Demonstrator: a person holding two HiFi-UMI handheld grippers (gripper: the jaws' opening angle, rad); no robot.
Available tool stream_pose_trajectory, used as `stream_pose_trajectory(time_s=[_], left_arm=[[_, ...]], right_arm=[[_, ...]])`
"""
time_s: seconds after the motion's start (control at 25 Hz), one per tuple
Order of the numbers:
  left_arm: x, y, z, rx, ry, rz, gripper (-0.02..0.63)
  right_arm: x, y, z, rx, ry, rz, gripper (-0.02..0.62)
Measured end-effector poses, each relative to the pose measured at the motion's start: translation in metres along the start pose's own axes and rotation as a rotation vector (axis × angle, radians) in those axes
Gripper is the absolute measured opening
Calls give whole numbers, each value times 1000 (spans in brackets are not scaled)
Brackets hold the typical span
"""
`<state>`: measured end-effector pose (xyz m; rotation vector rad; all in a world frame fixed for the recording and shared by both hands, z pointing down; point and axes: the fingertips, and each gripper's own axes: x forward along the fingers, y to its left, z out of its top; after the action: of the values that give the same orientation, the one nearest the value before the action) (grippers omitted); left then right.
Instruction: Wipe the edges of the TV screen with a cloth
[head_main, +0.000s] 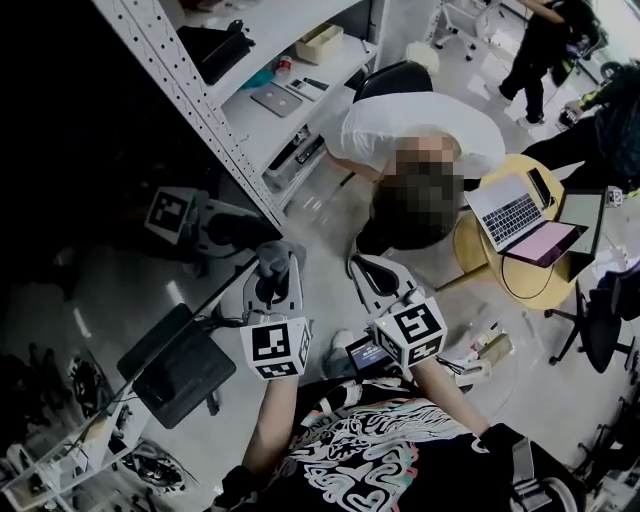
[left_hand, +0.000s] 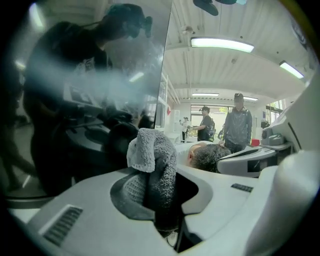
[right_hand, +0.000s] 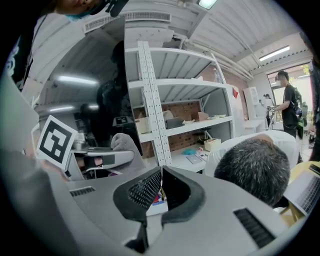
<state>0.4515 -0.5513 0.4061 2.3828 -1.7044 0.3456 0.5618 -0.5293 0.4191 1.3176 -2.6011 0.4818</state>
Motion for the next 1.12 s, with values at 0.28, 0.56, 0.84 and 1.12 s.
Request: stream_pose_trajectory(time_s=[0.28,0.56,0.84,1.12], left_arm=[[-46,-2,3,34,-35,13,73],[-133,26,-10,31,-70,114,74],[-219,13,-32,7,-98,182,73],[-302,-4,-56,-19,-124,259,73]], right_arm=[[7,35,-3,-17,1,60,30],[-9,100,-20,-67,11,116,29],[-67,165,-23,-179,-83,171,29],[-140,225,-46,-202,-135,293,29]])
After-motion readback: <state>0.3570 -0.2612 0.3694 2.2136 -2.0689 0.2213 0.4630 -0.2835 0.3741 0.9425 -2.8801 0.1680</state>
